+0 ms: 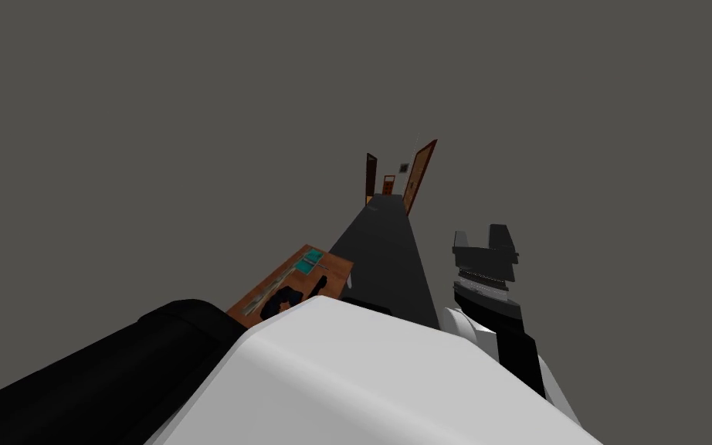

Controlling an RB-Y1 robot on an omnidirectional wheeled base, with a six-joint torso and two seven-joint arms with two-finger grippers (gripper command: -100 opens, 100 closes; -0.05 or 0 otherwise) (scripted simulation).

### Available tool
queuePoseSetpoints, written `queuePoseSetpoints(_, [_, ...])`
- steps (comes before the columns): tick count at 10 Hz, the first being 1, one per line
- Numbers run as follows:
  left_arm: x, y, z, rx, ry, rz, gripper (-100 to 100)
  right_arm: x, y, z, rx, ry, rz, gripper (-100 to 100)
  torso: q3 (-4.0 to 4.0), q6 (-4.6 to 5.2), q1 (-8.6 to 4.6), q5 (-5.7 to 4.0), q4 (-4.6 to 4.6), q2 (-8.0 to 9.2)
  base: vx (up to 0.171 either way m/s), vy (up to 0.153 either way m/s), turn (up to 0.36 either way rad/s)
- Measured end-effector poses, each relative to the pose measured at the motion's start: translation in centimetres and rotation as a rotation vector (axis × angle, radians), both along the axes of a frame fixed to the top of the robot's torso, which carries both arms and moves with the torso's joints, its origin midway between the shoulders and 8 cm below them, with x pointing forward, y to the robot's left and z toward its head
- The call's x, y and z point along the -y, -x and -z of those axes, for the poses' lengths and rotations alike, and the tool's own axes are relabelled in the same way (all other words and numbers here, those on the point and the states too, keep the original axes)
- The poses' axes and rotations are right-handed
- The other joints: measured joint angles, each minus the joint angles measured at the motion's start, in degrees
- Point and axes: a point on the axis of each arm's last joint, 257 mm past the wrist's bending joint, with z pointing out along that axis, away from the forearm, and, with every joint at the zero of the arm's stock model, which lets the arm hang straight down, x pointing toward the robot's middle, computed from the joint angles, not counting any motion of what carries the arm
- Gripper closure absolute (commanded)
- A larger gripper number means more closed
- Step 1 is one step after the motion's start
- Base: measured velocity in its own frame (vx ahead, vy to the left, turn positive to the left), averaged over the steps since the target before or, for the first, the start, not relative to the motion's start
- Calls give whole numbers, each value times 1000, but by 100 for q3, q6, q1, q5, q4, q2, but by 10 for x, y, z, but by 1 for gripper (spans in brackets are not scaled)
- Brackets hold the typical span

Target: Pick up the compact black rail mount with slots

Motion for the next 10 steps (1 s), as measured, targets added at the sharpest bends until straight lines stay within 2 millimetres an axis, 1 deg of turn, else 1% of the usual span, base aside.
queuePoseSetpoints(2, [13,17,0,6,8,-3,-100,0,0,0,0,0,0,0,-2,0,-6,-1,-1,-2,79,50,-42])
queuePoseSetpoints(3, [25,34,3,-1,16,-11,-100,0,0,0,0,0,0,0,-2,0,-3,-1,-1,-4,70,52,-27])
queuePoseSetpoints(5, [39,49,0,14,16,-27,-100,0,0,0,0,0,0,0,-1,0,-2,-1,-1,-3,77,61,-35])
queuePoseSetpoints(6, [42,58,-1,19,18,-40,-100,0,0,0,0,0,0,0,0,0,-2,-1,0,0,29,33,-3])
queuePoseSetpoints(7, [46,61,-1,21,25,-36,-100,0,0,0,0,0,0,0,6,0,-10,-2,2,11,8,10,1])
queuePoseSetpoints(8, [46,61,-1,22,26,-36,100,0,0,0,0,0,0,0,11,0,-19,-4,4,19,0,0,0])
queuePoseSetpoints(10, [47,61,-1,20,28,-33,100,0,0,0,0,0,0,0,15,-3,-23,-10,7,26,0,0,0])
